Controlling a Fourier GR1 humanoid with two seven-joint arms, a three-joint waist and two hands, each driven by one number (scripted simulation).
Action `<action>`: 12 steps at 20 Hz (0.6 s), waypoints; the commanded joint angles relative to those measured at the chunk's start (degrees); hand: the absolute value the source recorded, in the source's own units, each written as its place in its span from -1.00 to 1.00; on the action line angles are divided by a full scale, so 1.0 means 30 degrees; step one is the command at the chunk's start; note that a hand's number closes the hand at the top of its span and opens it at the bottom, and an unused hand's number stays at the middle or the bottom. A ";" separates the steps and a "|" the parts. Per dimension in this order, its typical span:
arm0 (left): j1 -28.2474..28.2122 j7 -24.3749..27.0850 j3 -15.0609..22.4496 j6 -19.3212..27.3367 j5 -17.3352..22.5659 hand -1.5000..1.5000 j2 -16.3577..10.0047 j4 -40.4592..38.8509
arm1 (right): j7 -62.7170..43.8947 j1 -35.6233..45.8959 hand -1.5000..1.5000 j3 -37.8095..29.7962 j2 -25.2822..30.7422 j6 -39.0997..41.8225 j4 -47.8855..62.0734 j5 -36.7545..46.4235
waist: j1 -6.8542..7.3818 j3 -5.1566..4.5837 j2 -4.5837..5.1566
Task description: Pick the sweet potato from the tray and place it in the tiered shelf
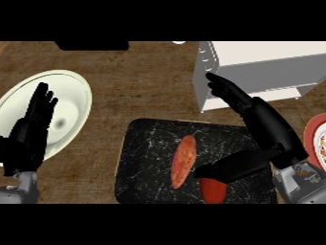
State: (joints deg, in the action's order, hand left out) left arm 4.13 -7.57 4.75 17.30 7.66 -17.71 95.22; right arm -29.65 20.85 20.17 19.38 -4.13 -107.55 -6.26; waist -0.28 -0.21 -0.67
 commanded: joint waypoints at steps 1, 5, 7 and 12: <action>-0.0543 0.0030 -0.0129 -0.0370 0.0329 0.00 -0.0131 0.0486 | -0.3839 0.1263 -1.00 0.1964 0.2705 0.2170 -0.1392 0.1696 | 0.0127 -0.0031 -0.0067; 0.0222 -0.0095 -0.0049 -0.0120 -0.0010 0.00 0.0054 -0.0026 | -0.7878 0.4463 -1.00 0.3573 0.3554 0.3769 -0.1224 0.3514 | 0.0259 -0.0036 0.0050; 0.0368 -0.0151 -0.0219 -0.0417 0.0078 0.00 -0.0213 -0.0133 | -1.1099 0.6096 -1.00 0.4808 0.2366 0.3897 -0.1357 0.3979 | 0.0338 -0.0044 0.0052; 0.0037 -0.0422 0.0240 -0.0184 -0.0119 0.00 0.0399 0.0511 | -1.4965 0.8249 -1.00 0.5999 0.0246 0.4774 0.0069 0.4338 | 0.0310 0.0026 0.0128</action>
State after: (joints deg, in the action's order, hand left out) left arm 3.73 -7.21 4.62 16.19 7.71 -17.48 95.67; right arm -61.42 40.08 34.79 24.24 7.33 -109.30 5.12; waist 0.65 -0.24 -0.44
